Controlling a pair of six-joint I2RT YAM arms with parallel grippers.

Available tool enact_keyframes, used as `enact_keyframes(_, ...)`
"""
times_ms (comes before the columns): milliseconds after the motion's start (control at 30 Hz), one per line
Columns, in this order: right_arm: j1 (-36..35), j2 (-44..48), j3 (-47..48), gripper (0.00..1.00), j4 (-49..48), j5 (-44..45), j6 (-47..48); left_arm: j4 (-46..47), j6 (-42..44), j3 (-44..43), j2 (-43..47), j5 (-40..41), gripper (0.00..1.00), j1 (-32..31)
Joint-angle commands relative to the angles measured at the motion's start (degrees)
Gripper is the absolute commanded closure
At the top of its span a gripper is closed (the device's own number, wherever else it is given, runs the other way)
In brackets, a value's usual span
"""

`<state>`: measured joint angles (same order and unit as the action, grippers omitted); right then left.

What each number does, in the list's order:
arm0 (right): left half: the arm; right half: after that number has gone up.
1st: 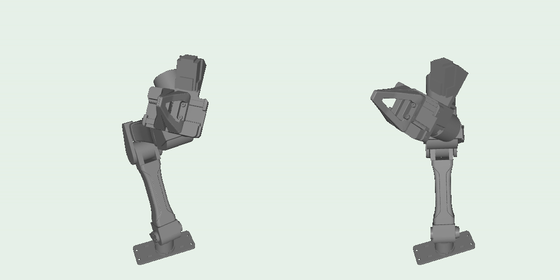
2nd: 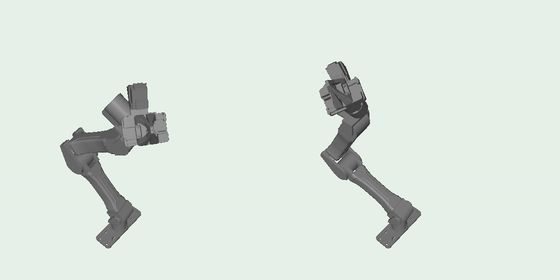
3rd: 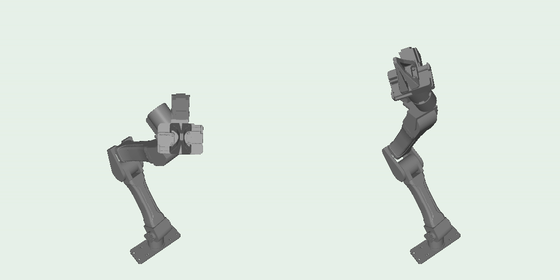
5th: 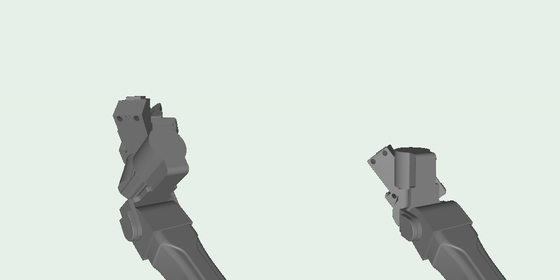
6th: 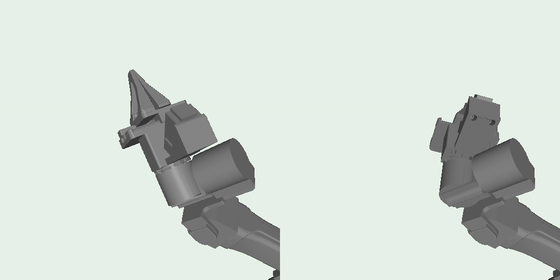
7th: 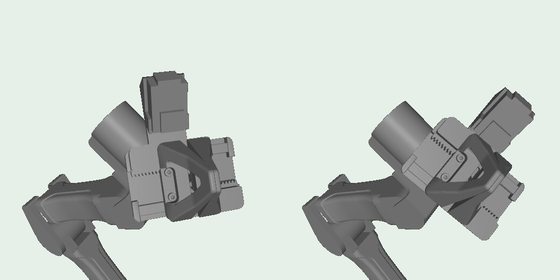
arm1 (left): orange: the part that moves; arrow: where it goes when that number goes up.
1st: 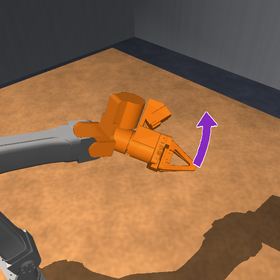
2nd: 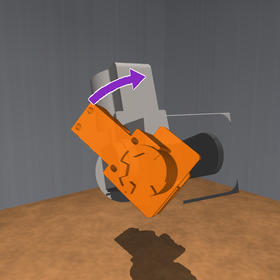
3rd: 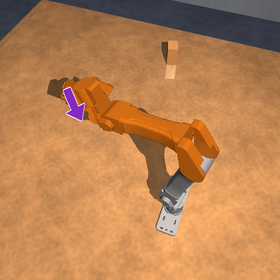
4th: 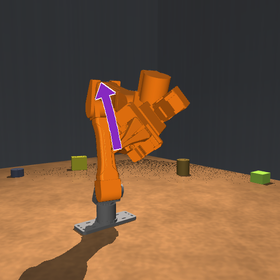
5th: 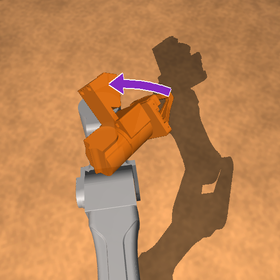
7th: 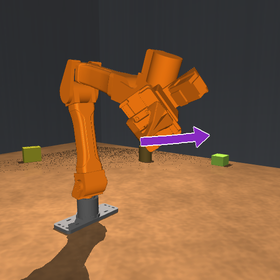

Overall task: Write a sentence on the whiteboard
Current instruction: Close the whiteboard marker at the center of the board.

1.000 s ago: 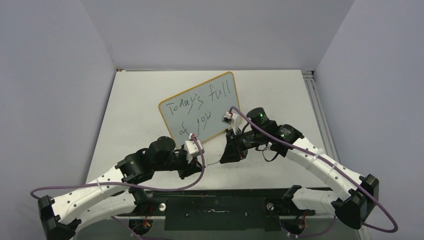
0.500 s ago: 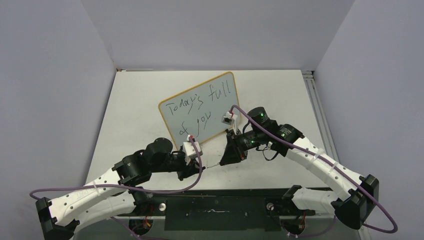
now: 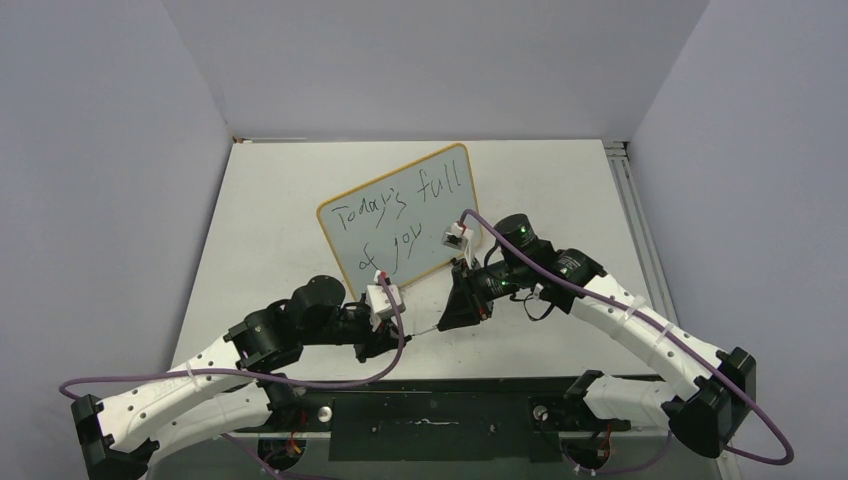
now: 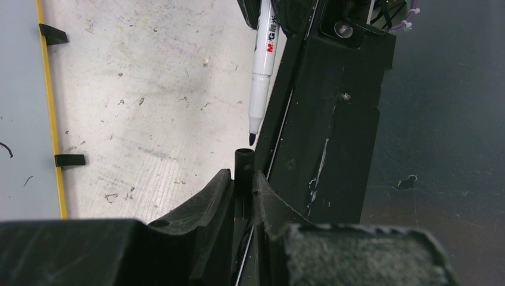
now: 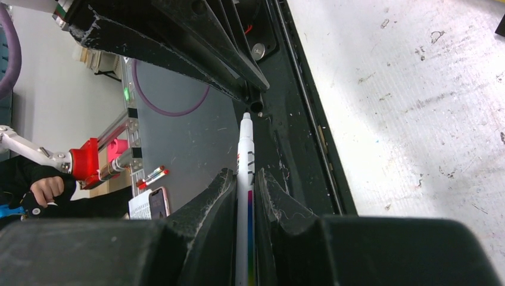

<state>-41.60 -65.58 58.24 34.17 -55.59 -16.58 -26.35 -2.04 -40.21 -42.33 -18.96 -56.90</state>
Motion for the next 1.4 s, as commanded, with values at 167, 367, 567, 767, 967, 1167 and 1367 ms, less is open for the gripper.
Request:
enact_keyframes(167, 0.4, -1.2, -0.6, 0.95, -2.6, -1.4, 0.4, 2.9, 0.9, -0.2, 1.3, -1.4, 1.0, -0.1)
enact_keyframes(367, 0.3, -1.5, -0.6, 0.95, -2.9, -1.8, 0.3, 3.0, 0.9, -0.1, 1.0, -1.7, 1.0, -0.1)
enact_keyframes(567, 0.3, -1.7, -0.9, 0.95, -3.4, -2.6, 0.1, 3.0, 0.8, -0.1, 0.8, -1.6, 1.0, -0.1)
enact_keyframes(767, 0.3, -1.6, -1.3, 0.95, -3.5, -3.0, 0.2, 3.0, 0.8, -0.1, 0.8, -1.5, 1.0, -0.1)
enact_keyframes(967, 0.3, -1.5, -1.8, 0.95, -4.9, -4.0, -0.4, 3.0, 0.9, -0.2, 0.5, -1.7, 1.0, -0.1)
enact_keyframes(1167, 0.2, -2.1, -2.7, 0.95, -6.6, -5.0, -0.9, 3.3, 0.6, -0.3, 1.1, -2.0, 1.0, -0.2)
enact_keyframes(1367, 0.0, -2.7, -3.3, 0.95, -9.5, -6.2, -2.1, 3.9, 0.4, -0.1, 1.6, -2.8, 1.0, -0.2)
